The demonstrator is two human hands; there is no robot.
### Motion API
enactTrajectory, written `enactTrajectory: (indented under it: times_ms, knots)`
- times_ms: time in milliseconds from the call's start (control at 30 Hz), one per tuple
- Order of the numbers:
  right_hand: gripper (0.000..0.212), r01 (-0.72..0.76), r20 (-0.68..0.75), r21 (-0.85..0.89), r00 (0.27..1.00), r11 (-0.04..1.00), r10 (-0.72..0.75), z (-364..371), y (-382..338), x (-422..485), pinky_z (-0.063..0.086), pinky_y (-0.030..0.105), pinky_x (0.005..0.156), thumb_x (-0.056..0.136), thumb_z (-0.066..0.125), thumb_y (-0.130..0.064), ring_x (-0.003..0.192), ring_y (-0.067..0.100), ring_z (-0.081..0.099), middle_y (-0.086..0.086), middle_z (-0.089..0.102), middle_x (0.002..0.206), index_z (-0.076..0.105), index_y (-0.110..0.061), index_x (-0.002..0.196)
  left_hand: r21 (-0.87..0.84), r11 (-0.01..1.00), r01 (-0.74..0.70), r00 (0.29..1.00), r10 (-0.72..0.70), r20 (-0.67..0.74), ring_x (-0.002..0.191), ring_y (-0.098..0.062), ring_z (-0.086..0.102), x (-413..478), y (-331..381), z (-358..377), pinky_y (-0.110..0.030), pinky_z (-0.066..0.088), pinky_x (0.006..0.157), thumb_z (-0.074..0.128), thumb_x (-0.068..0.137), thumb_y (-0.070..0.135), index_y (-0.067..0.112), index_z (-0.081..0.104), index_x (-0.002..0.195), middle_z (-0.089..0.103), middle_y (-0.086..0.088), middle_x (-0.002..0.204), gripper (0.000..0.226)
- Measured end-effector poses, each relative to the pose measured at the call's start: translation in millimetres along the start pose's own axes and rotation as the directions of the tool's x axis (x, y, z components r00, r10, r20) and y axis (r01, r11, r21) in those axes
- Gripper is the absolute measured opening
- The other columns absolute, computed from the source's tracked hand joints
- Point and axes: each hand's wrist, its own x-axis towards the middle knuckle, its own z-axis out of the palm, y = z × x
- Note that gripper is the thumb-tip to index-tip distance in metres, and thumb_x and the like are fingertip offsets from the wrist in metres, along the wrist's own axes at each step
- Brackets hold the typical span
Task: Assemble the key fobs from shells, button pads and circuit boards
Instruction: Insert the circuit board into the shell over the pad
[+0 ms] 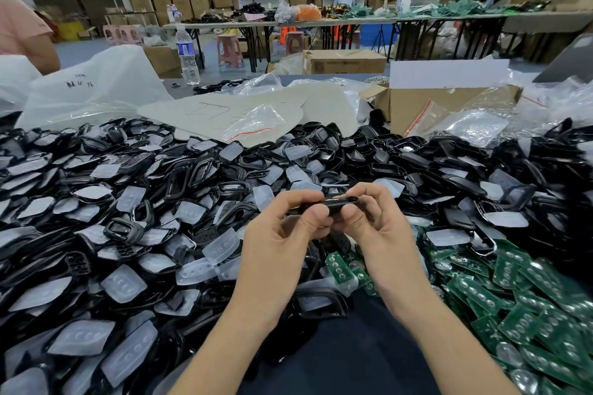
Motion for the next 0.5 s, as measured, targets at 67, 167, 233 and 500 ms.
enactTrajectory:
  times_ms: [67, 167, 233, 500]
  knots:
    - [0.010, -0.004, 0.005, 0.019, 1.000, 1.000, 0.004, 1, -1, -1, 0.058, 0.031, 0.087, 0.089, 0.065, -0.028, 0.096, 0.032, 0.071, 0.000, 0.070, 0.097, 0.064, -0.031, 0.098, 0.105, 0.994, -0.030, 0.999, 0.032, -0.024, 0.088, -0.017, 0.075, -1, -2, -1, -0.028, 0.060, 0.081, 0.069, 0.090, 0.031, 0.035, 0.073, 0.103, 0.078, 0.001, 0.091, 0.014]
    - [0.009, 0.012, 0.022, 0.020, 1.000, 1.000, -0.012, 2, -2, -2, 0.057, 0.031, 0.089, 0.091, 0.065, -0.028, 0.097, 0.028, 0.071, 0.002, 0.071, 0.099, 0.064, -0.031, 0.099, 0.240, 0.967, -0.088, 0.993, 0.105, -0.060, 0.086, -0.017, 0.074, -2, -6, -2, -0.032, 0.059, 0.081, 0.068, 0.093, 0.029, 0.038, 0.071, 0.105, 0.077, 0.005, 0.087, 0.015]
    - [0.008, 0.020, 0.042, 0.020, 0.999, 1.000, -0.021, 4, -3, -2, 0.058, 0.033, 0.091, 0.092, 0.067, -0.033, 0.097, 0.026, 0.072, 0.001, 0.071, 0.100, 0.065, -0.032, 0.099, 0.274, 0.953, -0.126, 0.985, 0.153, -0.077, 0.084, -0.016, 0.074, -2, -7, -3, -0.031, 0.059, 0.078, 0.065, 0.092, 0.036, 0.037, 0.071, 0.105, 0.077, 0.007, 0.086, 0.014]
    - [0.016, 0.080, 0.072, -0.107, 0.995, 0.991, -0.072, 9, -5, -5, 0.053, 0.016, 0.082, 0.090, 0.068, -0.026, 0.095, 0.006, 0.070, -0.008, 0.074, 0.101, 0.070, -0.038, 0.100, 0.418, 0.886, -0.201, 0.962, 0.260, -0.088, 0.080, -0.007, 0.072, -1, -13, -3, -0.012, 0.051, 0.072, 0.064, 0.096, 0.004, 0.022, 0.074, 0.105, 0.074, 0.016, 0.085, 0.022]
